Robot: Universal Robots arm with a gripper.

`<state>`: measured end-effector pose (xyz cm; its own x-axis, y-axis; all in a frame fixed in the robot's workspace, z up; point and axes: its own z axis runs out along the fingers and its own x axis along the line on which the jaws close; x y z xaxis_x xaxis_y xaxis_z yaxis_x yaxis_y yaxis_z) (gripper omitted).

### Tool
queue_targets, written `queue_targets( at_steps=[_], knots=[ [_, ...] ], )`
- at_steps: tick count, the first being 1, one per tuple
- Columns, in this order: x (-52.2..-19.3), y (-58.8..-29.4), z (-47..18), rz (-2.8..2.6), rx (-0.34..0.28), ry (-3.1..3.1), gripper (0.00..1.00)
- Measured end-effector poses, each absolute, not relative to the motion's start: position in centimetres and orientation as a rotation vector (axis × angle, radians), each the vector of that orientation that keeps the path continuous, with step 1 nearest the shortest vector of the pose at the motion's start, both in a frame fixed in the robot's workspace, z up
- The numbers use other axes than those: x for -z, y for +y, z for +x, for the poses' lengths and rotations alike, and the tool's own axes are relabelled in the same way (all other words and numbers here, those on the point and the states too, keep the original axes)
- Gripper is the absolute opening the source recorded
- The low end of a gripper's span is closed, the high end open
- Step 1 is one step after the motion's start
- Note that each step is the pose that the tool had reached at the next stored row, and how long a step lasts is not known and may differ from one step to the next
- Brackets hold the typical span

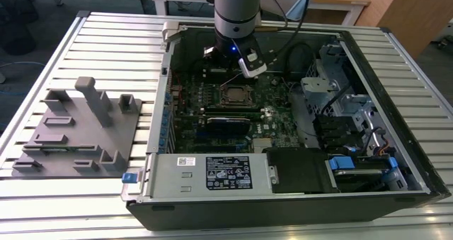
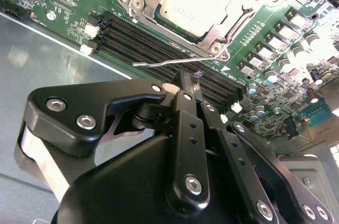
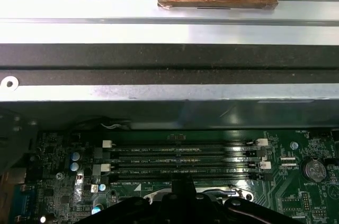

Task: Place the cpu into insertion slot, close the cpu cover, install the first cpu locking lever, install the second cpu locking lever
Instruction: 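Install the first cpu locking lever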

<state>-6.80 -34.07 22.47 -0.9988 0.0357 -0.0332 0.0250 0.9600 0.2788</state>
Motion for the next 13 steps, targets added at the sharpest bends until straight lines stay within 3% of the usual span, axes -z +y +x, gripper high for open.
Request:
queue_targets(
  at_steps=[13],
  knots=[
    [-22.33, -34.06, -6.49, 0.047, -0.437, 3.072, 0.10]
  ],
)
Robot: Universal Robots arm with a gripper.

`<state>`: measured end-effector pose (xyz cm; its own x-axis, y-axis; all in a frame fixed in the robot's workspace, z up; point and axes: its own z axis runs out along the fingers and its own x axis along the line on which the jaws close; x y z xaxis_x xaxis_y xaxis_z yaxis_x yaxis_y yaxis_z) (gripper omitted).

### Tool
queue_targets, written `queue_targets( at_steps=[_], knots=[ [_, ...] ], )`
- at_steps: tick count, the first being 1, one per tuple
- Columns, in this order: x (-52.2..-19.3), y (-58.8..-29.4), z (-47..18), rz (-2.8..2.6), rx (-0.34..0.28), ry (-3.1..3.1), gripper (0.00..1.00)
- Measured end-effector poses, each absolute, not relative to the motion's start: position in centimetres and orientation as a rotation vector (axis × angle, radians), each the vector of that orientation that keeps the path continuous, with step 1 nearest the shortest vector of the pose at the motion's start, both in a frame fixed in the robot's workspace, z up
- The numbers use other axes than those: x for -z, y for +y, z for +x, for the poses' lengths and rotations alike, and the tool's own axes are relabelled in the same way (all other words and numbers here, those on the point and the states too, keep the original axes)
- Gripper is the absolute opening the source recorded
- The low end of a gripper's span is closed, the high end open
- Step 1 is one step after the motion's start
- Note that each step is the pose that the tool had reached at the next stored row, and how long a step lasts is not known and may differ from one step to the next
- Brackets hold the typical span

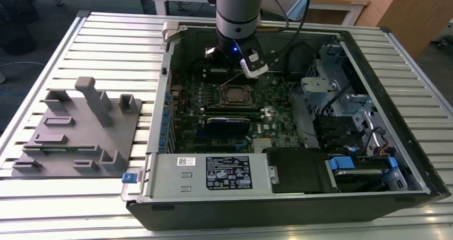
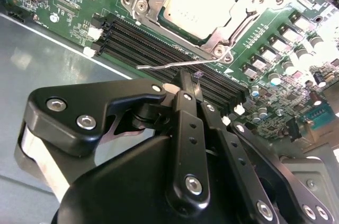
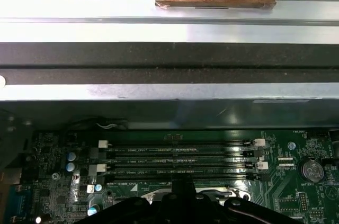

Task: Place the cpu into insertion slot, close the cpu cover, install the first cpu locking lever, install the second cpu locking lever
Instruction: 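Install the first cpu locking lever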

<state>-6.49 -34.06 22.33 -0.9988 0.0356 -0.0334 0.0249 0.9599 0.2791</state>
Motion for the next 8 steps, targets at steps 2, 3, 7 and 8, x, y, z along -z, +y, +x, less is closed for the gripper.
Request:
queue_targets(
  at_steps=[2, 3, 7, 8],
  knots=[
    [-22.23, -34.07, -6.49, 0.047, -0.437, 3.072, 0.10],
    [-22.23, -34.07, -6.49, 0.047, -0.436, 3.072, 0.10],
    [-22.19, -34.07, -6.49, 0.047, -0.437, 3.072, 0.10],
    [-22.17, -34.06, -6.49, 0.047, -0.437, 3.072, 0.10]
  ],
)
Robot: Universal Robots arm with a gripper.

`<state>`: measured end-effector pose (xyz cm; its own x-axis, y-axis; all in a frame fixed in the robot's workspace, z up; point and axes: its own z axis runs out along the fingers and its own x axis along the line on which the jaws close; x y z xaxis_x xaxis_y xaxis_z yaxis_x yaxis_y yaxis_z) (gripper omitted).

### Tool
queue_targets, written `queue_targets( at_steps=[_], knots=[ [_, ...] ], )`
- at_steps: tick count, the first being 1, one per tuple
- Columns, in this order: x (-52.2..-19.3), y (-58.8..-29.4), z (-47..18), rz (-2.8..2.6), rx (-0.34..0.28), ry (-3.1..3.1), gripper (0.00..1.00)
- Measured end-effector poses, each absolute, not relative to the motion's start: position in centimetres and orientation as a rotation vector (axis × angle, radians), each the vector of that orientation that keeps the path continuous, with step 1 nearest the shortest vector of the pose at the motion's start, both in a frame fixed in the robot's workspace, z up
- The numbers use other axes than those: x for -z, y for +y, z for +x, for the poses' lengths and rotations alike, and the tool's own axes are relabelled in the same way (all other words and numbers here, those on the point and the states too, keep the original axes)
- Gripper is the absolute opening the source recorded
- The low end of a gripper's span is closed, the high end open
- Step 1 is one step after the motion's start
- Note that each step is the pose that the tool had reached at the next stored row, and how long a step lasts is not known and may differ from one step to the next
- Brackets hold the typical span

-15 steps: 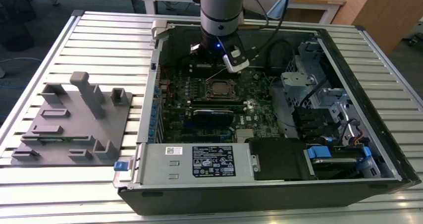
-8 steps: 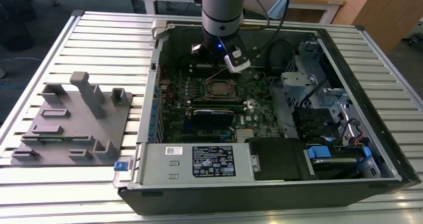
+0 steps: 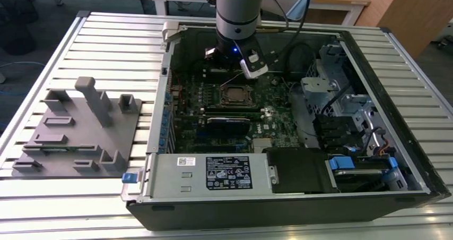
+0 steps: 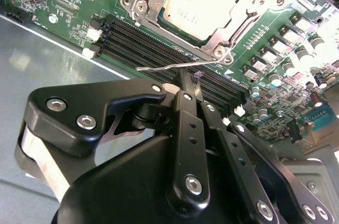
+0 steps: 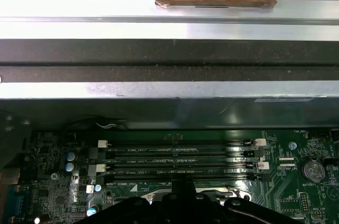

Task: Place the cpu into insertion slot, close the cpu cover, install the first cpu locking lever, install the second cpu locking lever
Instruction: 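Install the first cpu locking lever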

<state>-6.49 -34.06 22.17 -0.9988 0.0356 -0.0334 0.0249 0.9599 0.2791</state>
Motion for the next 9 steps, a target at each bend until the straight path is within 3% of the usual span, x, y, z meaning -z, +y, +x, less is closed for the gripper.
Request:
queue_targets(
  at_steps=[9],
  knots=[
    [-21.83, -34.06, -6.37, 0.047, -0.442, 3.070, 0.10]
  ],
)
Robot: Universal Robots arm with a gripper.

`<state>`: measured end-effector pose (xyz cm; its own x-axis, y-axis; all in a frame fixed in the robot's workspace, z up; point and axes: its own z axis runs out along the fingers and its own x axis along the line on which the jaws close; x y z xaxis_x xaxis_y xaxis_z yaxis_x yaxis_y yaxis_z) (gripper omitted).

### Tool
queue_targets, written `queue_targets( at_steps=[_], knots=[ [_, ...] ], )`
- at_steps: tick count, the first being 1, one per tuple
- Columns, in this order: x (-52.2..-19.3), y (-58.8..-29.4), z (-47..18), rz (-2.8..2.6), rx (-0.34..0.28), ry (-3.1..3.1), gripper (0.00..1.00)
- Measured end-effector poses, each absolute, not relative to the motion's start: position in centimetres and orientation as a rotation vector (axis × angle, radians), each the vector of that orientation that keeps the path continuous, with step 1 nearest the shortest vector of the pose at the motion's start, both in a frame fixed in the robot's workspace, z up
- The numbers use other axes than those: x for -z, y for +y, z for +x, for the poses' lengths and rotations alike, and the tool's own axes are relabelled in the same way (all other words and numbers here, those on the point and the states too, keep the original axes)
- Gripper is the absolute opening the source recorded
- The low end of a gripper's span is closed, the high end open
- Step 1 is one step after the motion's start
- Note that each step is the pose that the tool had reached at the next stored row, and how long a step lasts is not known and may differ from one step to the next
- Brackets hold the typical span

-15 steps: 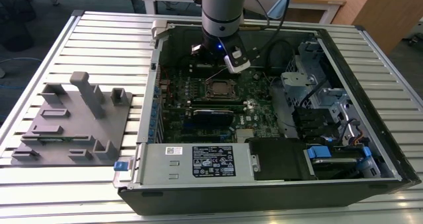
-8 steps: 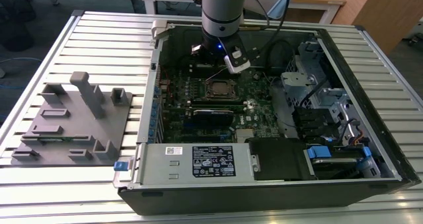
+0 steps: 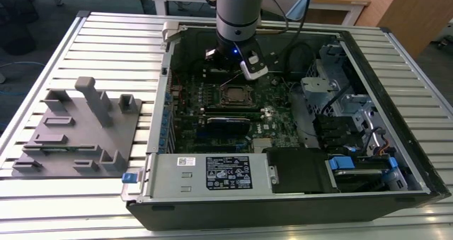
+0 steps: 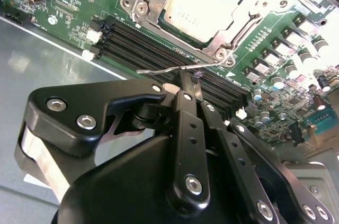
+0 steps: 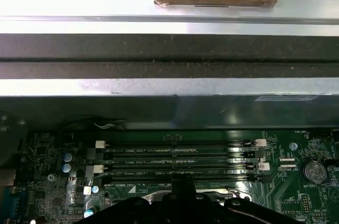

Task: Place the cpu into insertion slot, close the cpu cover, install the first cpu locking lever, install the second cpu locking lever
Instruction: 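Install the first cpu locking lever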

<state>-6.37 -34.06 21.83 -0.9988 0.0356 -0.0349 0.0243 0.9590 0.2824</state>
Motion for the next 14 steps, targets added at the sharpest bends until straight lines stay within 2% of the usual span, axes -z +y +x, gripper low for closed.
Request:
queue_targets(
  at_steps=[14],
  knots=[
    [-21.72, -34.06, -5.48, 0.047, -0.442, 3.070, 0.10]
  ],
)
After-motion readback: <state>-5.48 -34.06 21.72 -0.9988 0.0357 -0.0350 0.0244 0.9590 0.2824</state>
